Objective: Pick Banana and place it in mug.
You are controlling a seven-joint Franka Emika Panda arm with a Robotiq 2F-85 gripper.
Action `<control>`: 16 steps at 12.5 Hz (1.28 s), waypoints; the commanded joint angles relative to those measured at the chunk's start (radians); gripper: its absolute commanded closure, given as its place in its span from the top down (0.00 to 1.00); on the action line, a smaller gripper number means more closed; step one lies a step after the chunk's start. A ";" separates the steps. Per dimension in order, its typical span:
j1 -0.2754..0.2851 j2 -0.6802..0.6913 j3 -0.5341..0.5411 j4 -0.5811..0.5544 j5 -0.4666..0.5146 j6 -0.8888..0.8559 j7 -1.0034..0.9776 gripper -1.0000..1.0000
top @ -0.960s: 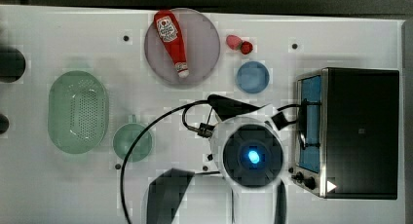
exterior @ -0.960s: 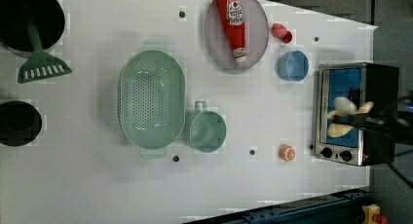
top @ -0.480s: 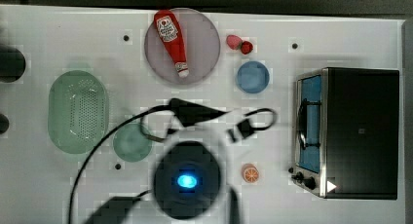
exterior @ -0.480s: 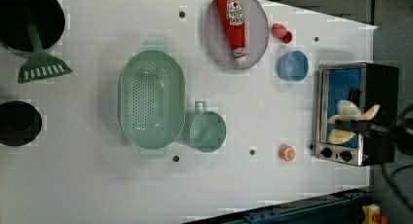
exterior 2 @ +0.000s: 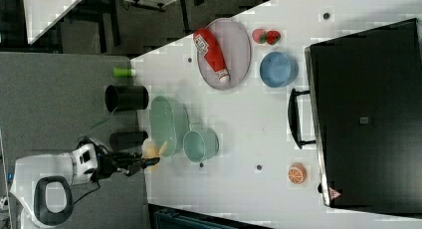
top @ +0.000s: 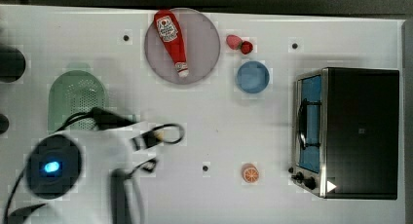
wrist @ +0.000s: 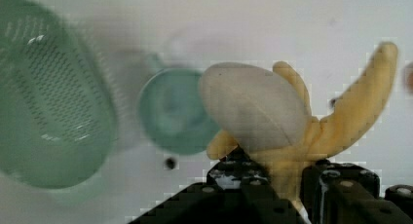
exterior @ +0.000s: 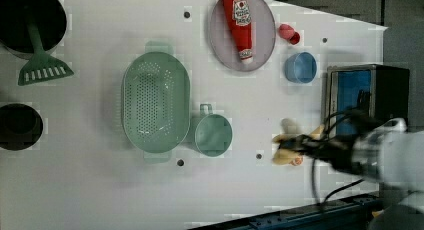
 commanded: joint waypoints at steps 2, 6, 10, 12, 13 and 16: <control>0.022 0.072 0.074 0.000 0.020 0.067 0.261 0.27; 0.022 0.209 0.096 -0.061 0.018 0.301 0.263 0.27; 0.021 0.285 0.076 -0.097 0.017 0.395 0.263 0.53; 0.021 0.291 0.071 -0.092 0.016 0.400 0.263 0.74; 0.020 0.283 0.069 -0.088 0.017 0.398 0.263 0.86; 0.020 0.228 0.058 -0.071 0.019 0.396 0.263 1.00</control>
